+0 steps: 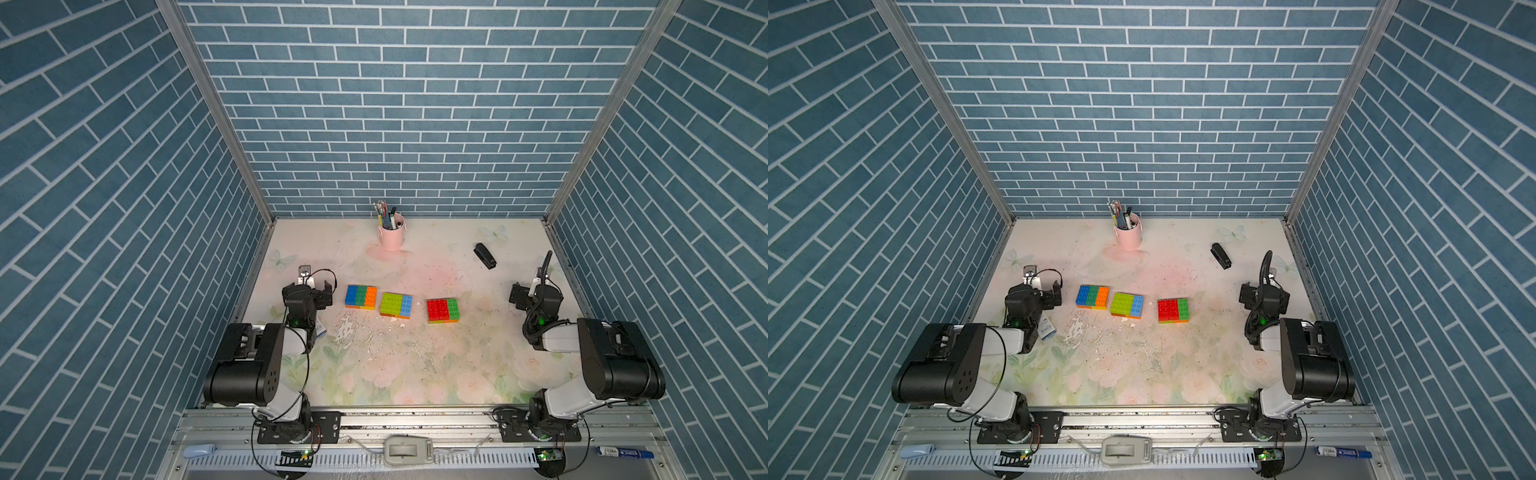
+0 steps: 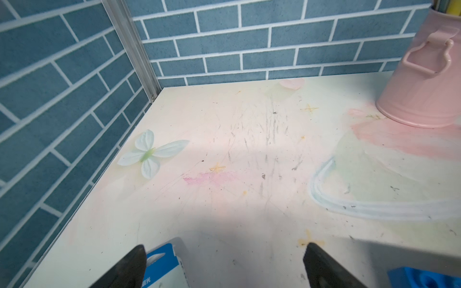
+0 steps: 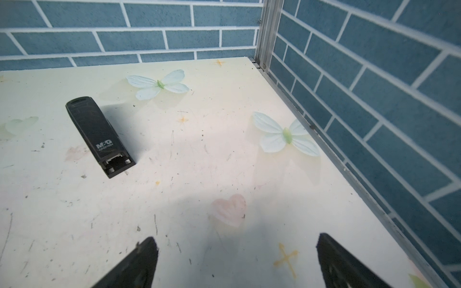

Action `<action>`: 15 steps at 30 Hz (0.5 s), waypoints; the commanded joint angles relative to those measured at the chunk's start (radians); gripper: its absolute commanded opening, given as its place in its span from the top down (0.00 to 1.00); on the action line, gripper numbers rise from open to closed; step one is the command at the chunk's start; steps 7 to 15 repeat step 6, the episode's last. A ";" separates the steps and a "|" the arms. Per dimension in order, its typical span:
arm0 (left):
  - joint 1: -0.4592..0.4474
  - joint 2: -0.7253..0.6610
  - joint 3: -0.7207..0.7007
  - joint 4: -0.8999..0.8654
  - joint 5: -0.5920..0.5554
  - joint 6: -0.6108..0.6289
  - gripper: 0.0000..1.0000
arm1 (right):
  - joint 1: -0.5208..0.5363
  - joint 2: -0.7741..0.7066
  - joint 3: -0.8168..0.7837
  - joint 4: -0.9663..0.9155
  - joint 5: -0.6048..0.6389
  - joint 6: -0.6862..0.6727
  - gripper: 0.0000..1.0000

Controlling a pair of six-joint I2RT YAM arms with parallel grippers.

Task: Assemble a rectangle with lego
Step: Reset both arms

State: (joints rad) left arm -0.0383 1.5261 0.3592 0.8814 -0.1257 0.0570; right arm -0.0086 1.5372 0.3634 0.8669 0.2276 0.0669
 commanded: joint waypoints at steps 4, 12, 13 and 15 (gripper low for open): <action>-0.023 0.004 0.010 0.020 0.023 0.036 0.01 | -0.001 0.005 0.012 0.035 -0.009 0.011 0.01; -0.020 -0.006 -0.005 0.038 0.075 0.052 0.01 | -0.001 0.002 0.011 0.028 -0.007 0.011 0.01; -0.020 -0.006 -0.005 0.038 0.075 0.052 0.01 | -0.001 0.002 0.011 0.028 -0.007 0.011 0.01; -0.020 -0.006 -0.005 0.038 0.075 0.052 0.01 | -0.001 0.002 0.011 0.028 -0.007 0.011 0.01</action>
